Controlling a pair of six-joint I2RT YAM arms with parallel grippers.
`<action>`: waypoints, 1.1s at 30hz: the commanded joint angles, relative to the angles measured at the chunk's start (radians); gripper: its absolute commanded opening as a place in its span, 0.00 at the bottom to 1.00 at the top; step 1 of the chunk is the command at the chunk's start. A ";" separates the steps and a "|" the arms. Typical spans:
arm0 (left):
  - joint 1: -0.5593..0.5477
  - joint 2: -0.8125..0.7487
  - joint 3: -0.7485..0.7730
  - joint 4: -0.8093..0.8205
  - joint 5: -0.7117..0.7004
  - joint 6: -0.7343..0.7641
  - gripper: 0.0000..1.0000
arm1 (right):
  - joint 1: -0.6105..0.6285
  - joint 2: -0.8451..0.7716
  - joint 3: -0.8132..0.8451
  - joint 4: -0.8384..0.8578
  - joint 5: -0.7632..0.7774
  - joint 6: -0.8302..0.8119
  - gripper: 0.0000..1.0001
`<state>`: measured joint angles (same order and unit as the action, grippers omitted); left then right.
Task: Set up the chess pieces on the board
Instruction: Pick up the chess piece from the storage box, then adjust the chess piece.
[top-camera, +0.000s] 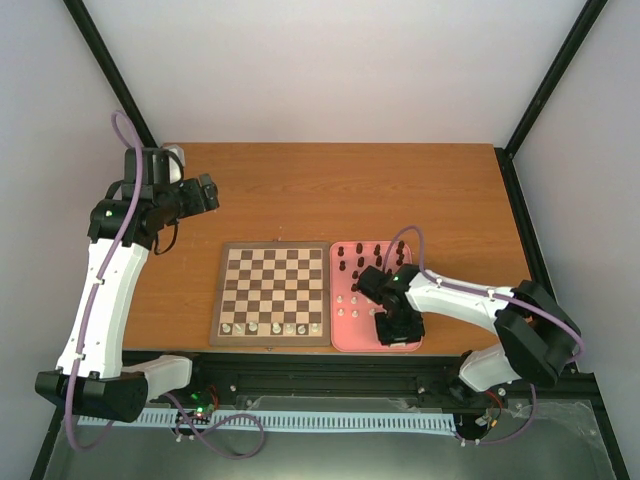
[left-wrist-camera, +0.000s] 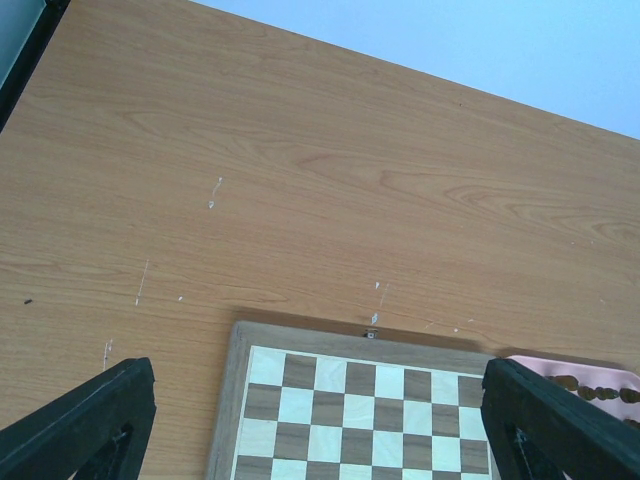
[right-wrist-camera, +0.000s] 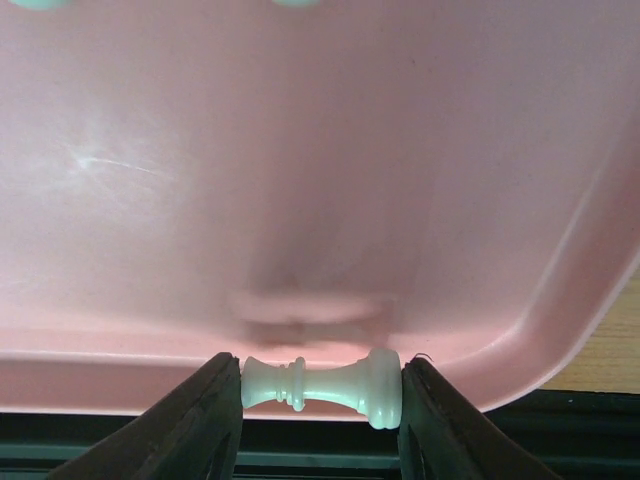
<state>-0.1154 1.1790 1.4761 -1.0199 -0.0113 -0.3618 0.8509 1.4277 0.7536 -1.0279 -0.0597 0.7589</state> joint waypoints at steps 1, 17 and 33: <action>-0.008 0.002 0.013 -0.002 0.000 0.018 1.00 | -0.006 -0.011 0.074 -0.033 0.027 -0.008 0.42; -0.007 0.004 0.017 0.003 0.031 0.024 1.00 | -0.016 -0.065 0.250 -0.034 -0.072 0.023 0.42; -0.007 -0.054 -0.231 0.346 0.650 0.036 0.99 | -0.136 0.077 0.722 0.044 -0.179 0.076 0.41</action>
<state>-0.1188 1.1656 1.2781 -0.8112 0.4740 -0.3393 0.7429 1.4498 1.3746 -1.0317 -0.2062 0.8040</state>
